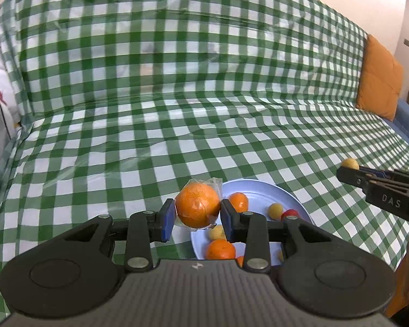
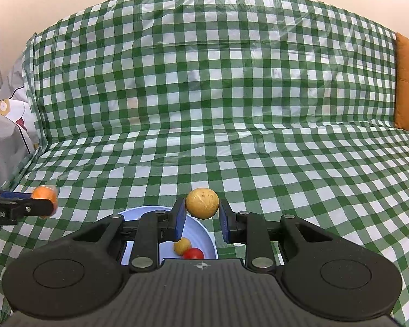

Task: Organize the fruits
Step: 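Carry the wrapped tangerine with the left tool while the right tool carries the plum over the plate, then release the wrapped tangerine and the yellow plum onto the blue plate with both tools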

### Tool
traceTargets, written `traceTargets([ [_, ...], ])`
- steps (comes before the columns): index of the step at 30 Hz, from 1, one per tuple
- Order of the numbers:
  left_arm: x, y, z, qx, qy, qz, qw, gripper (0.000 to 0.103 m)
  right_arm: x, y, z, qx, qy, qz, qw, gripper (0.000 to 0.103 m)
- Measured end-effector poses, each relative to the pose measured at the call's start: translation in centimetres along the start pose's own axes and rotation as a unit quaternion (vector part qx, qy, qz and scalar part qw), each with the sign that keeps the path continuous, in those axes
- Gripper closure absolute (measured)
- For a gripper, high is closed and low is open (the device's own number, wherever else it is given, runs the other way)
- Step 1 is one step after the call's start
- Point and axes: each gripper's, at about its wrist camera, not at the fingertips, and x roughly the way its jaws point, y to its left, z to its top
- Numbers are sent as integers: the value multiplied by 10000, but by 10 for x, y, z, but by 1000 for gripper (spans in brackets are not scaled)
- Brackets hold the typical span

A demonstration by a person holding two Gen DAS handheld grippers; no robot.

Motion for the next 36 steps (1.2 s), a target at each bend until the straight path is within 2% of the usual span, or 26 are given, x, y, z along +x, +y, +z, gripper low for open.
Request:
traceTargets([
  [12,4,-11,-3,197,-55,-38,9998,64,3,1,-1,-23,45,7,10000,76],
  [22,5,-13,-3,144,-48,-98,9998,63,6,1,0,-90,102,58,9999,76],
  [26,8,-11,-2,-23,24,-197,9998,64,8,3,0,-134,152,86,9998,76],
  [32,19,-4,-2,-424,308,-484,9975,64,17,9,-3,-246,421,165,9987,76],
  [36,25,-10,-3,-419,425,-585,9965,63,26,16,-7,-416,742,260,9960,76],
])
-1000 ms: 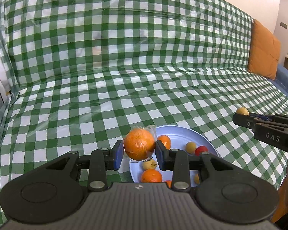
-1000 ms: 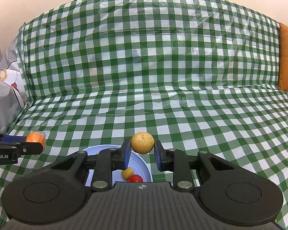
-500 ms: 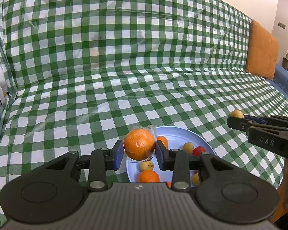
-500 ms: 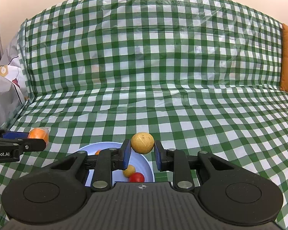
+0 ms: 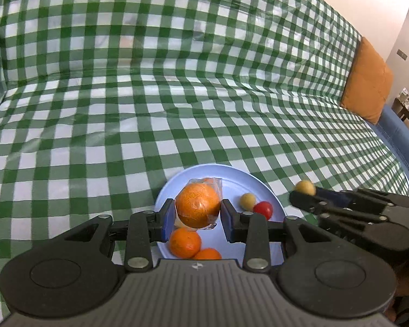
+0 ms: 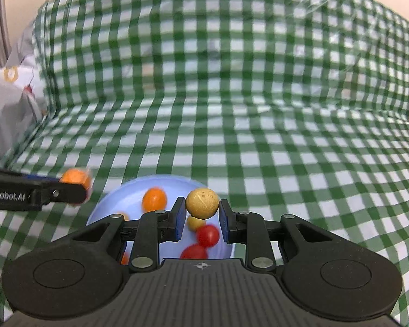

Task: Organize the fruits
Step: 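Release the wrapped tangerine and the yellow plum onto the blue plate with both tools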

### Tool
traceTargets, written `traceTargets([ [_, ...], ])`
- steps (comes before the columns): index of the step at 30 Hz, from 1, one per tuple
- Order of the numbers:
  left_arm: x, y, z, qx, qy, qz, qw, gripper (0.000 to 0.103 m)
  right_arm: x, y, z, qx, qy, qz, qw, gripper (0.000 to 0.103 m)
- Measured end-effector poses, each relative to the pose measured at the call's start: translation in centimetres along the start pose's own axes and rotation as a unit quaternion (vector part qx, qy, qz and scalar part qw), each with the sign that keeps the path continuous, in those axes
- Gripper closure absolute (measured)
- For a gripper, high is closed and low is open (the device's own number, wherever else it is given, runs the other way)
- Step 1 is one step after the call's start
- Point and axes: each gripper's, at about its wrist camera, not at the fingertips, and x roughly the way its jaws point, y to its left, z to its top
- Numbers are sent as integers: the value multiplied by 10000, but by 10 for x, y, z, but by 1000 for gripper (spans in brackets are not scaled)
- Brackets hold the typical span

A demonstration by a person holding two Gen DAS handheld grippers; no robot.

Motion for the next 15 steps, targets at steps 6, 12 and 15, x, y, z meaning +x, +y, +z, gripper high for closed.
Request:
traceTargets([
  [6,7,-12,-1,127,56,-75,9999,63,7,13,-2,-129,232,219,9994,76],
  [12,4,-12,0,135,-51,-156,9998,61,10,21,0,-233,304,212,9990,64],
  [15,2,-10,2,107,-97,-162,9998,61,10,19,0,-180,298,178,9992,59],
])
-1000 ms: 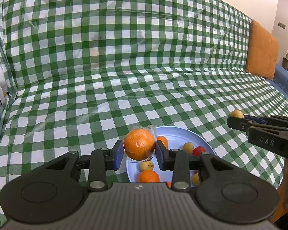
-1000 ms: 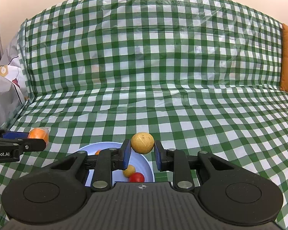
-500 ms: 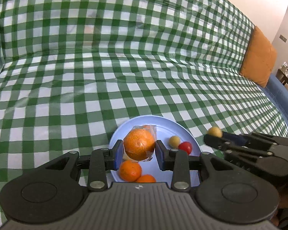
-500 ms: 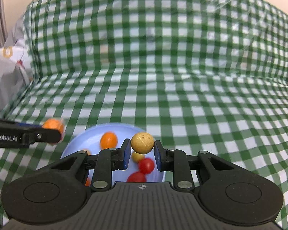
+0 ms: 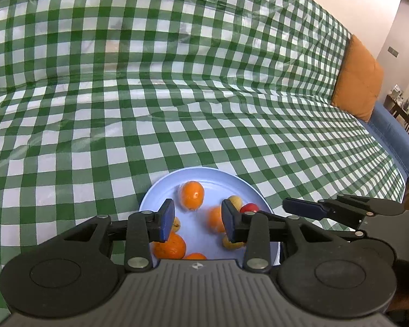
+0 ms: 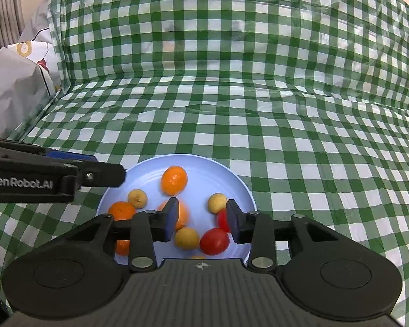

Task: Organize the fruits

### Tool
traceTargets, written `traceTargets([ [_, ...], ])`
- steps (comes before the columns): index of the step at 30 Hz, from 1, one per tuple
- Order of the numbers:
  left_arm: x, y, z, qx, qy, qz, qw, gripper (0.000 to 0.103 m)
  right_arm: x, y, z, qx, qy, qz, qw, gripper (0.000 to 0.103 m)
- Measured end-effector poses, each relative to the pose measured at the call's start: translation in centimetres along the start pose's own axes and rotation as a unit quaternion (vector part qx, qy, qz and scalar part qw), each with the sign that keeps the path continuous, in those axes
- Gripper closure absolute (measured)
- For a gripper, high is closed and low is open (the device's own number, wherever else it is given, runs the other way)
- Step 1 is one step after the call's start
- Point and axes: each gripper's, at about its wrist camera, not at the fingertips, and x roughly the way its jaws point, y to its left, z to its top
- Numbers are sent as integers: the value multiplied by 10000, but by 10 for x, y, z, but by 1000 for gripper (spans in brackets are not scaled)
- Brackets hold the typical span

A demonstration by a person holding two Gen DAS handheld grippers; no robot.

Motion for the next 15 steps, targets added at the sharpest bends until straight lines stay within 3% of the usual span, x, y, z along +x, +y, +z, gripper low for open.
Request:
traceTargets([
  [3,-6,1,0,33,-79,54,9999,61,-4,-1,0,21,-66,-43,10000,46],
  [10,-55,-7,-14,357,-672,291,9967,33,-30,-8,-4,258,-420,-193,9986,19],
  [15,-95,-19,-39,486,-1116,585,9908,23,-60,-17,-9,558,-745,-281,9953,5],
])
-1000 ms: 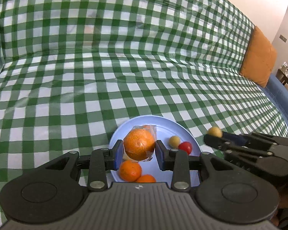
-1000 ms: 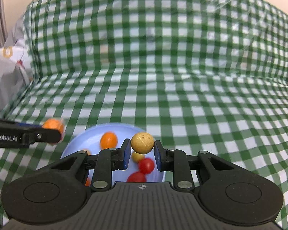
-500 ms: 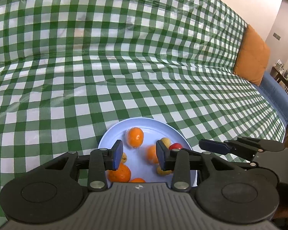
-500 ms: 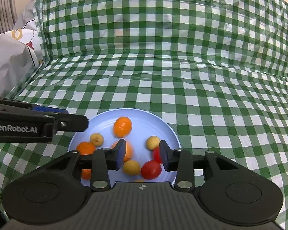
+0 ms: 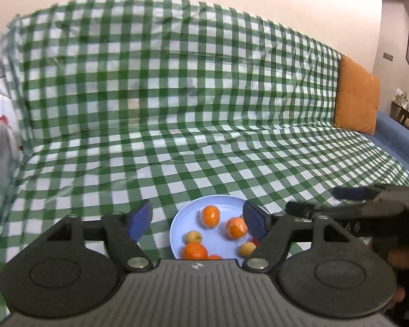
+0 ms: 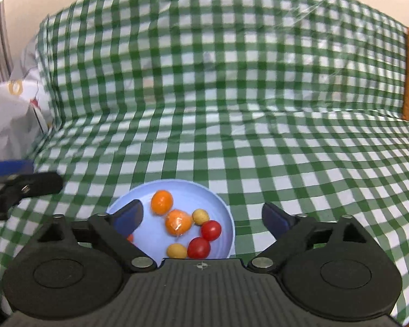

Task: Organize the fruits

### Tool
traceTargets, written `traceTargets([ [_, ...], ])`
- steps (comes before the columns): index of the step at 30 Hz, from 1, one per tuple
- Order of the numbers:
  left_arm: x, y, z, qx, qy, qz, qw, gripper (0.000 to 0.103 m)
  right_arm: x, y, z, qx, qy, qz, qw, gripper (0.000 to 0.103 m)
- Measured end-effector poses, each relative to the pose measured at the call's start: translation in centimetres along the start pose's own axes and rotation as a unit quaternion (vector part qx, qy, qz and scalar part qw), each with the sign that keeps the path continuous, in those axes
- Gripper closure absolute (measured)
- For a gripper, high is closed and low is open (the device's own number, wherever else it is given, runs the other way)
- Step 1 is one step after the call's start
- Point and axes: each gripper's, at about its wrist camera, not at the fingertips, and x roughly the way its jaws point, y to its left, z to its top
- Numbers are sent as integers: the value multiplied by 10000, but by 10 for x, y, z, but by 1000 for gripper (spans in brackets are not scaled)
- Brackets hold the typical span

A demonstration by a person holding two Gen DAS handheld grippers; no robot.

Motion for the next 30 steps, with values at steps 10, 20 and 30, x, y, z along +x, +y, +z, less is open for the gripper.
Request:
traceTargets([
  [10,-20,-6,-25,-348,520,312,9976,11,-28,-9,-20,319,30,-270,9991,1],
  [20,14,7,-35,-373,1143,596,9910,1,-23,-5,-33,-60,299,-459,9985,1],
  [30,30,-3,-43,-149,1396,497,9889,1,-8,-3,-33,-147,545,-380,9977,1],
])
